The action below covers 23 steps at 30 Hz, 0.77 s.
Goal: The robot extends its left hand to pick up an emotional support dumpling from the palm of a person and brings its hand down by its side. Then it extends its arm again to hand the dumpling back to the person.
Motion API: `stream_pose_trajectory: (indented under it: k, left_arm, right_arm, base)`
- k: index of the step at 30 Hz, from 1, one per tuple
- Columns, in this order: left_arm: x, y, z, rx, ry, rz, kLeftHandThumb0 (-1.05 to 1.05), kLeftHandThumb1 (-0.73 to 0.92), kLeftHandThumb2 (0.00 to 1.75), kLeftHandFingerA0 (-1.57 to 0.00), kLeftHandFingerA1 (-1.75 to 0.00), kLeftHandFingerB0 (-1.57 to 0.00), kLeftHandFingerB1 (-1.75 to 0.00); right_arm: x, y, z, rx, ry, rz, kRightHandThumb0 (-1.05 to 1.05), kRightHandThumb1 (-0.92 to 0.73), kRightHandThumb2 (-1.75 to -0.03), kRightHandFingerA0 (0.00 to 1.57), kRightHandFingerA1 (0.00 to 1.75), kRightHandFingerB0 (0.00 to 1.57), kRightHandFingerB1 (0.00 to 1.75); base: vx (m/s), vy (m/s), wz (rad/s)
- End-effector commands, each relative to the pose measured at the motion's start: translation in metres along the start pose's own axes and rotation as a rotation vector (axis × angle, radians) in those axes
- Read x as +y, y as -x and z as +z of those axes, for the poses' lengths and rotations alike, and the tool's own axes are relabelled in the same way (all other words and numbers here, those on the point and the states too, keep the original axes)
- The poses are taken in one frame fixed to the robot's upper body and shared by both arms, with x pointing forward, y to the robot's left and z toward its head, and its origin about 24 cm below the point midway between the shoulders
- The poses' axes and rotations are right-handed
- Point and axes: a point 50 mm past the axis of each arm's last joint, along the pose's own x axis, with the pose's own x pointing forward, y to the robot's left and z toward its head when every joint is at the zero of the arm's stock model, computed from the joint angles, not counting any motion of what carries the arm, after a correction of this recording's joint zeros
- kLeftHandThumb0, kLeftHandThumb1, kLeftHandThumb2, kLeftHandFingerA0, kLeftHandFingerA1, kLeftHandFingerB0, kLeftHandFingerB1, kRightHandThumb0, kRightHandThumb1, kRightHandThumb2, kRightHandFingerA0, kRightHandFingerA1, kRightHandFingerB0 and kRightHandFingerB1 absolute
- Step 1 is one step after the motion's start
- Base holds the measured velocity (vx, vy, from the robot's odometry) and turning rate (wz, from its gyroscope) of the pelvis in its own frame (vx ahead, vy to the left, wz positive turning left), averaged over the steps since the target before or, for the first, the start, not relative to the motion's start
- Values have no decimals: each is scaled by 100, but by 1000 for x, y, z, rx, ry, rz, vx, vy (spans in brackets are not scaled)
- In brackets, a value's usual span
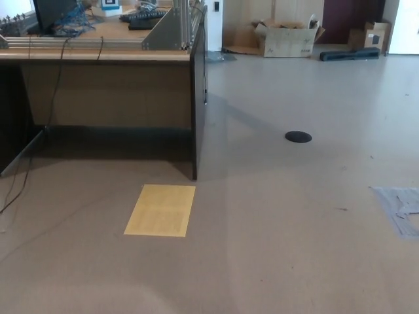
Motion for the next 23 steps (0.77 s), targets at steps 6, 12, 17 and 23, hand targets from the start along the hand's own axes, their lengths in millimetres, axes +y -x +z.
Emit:
stream_pose_trajectory:
  k: [6,12,17,23]
  left_arm:
    - [6,4,-21,-26,-343,245,-72,63,97,-12,-46,0,-36]
    - [7,1,-18,-46,-362,245,-68,81,65,-16,-31,-11,-25]
    - [8,-3,-12,-61,-389,249,-35,52,107,0,-48,0,-48]
    - [8,-6,-8,-83,-393,253,-36,52,107,-1,-49,0,-48]
  right_arm:
    - [-11,12,-9,2,-20,-115,-80,-87,-66,42,50,33,38]
    - [-13,9,-6,-8,-6,-120,-81,-88,-67,42,50,34,38]
    - [-16,6,-3,-6,-5,-122,-82,-88,-67,41,48,32,37]
    - [-18,2,1,-14,-12,-130,-83,-88,-67,42,48,33,37]
  base:
    - [0,0,0]
    - [0,0,0]
    - [0,0,0]
    - [0,0,0]
